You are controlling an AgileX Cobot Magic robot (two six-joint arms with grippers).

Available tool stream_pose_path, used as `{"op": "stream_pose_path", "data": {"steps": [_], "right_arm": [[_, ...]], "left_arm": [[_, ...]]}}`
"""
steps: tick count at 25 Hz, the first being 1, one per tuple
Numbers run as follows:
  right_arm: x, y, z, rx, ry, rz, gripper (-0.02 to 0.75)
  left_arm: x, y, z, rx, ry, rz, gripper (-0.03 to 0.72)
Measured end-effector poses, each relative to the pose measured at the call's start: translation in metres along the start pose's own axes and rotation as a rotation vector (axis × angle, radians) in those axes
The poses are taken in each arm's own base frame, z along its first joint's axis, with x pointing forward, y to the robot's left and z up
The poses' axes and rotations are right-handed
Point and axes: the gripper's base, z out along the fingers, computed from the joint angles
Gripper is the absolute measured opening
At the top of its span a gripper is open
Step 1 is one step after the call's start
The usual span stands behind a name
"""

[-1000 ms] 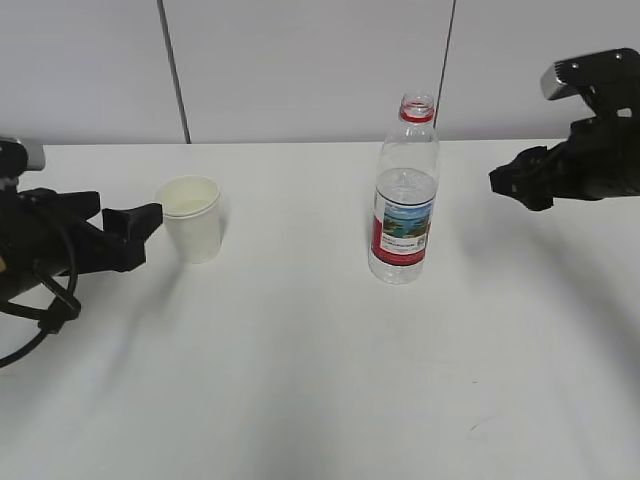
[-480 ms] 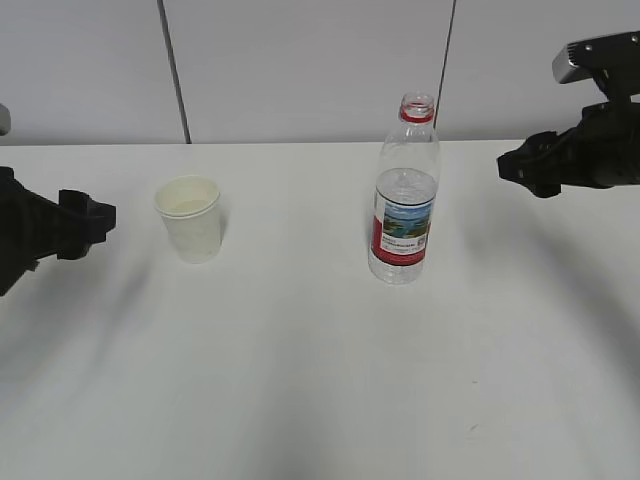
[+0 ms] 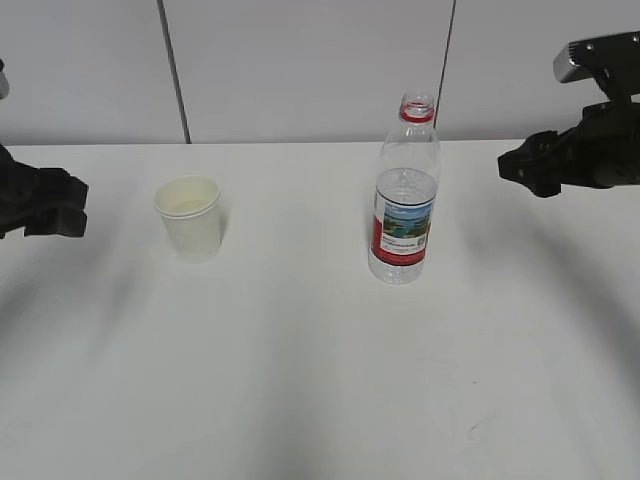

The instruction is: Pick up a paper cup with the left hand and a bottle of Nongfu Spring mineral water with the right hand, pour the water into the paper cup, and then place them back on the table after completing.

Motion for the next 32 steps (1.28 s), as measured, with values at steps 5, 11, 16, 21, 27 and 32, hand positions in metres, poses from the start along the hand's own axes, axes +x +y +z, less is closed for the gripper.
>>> {"op": "stream_pose_path", "data": {"steps": [5, 11, 16, 21, 27, 32], "right_arm": [[0.000, 0.000, 0.000, 0.000, 0.000, 0.001, 0.535], [0.000, 0.000, 0.000, 0.004, 0.001, 0.001, 0.535], [0.001, -0.001, 0.000, 0.010, 0.010, -0.032, 0.535], [0.000, -0.001, -0.001, 0.010, 0.009, 0.000, 0.535], [-0.004, -0.002, -0.007, 0.028, -0.008, 0.004, 0.535], [-0.004, -0.002, -0.007, 0.034, -0.008, 0.014, 0.535]], "left_arm": [[-0.019, -0.002, -0.022, -0.024, 0.093, -0.026, 0.501], [-0.026, -0.002, -0.043, -0.063, 0.222, -0.029, 0.468], [-0.015, 0.001, -0.047, -0.097, 0.358, -0.013, 0.460], [-0.008, 0.003, -0.061, -0.109, 0.406, -0.010, 0.458], [-0.001, 0.007, -0.114, -0.072, 0.259, -0.020, 0.458], [0.036, 0.016, -0.155, -0.051, 0.161, -0.026, 0.457]]}}
